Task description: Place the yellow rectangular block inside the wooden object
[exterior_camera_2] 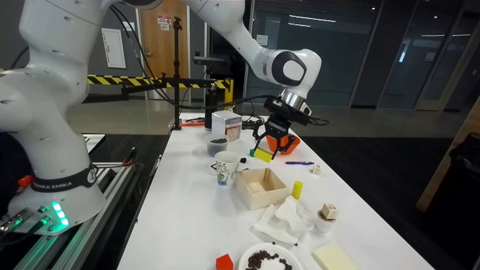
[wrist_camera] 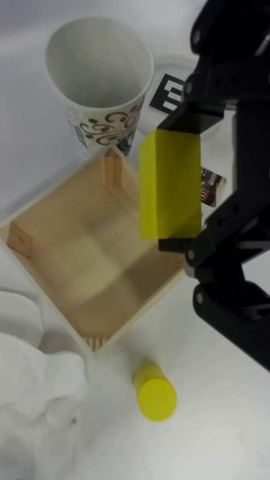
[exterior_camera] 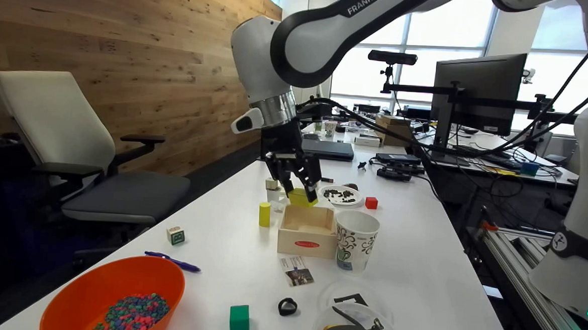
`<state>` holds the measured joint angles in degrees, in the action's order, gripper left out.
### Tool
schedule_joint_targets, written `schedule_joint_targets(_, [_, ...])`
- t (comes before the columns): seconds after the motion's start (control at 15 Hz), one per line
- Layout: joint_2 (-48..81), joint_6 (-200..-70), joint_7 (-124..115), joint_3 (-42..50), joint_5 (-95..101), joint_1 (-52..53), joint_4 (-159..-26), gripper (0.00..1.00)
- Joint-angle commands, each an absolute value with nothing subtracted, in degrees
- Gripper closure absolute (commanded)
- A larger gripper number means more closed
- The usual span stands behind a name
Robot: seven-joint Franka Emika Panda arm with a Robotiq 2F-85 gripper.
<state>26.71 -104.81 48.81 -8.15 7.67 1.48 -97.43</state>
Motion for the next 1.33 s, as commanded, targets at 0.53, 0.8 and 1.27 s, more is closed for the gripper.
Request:
schedule_joint_targets(0.53, [25.1,-119.1,41.2,-6.1,4.8,-0.6,-109.3,0.59])
schedule_joint_targets(0.8, [25.9,-122.9,36.1,-4.9,6.9,0.2,-110.1,0.59])
schedule_joint_targets(1.27, [27.5,-125.6,33.8,-4.9,9.4,0.6,-109.8,0.00])
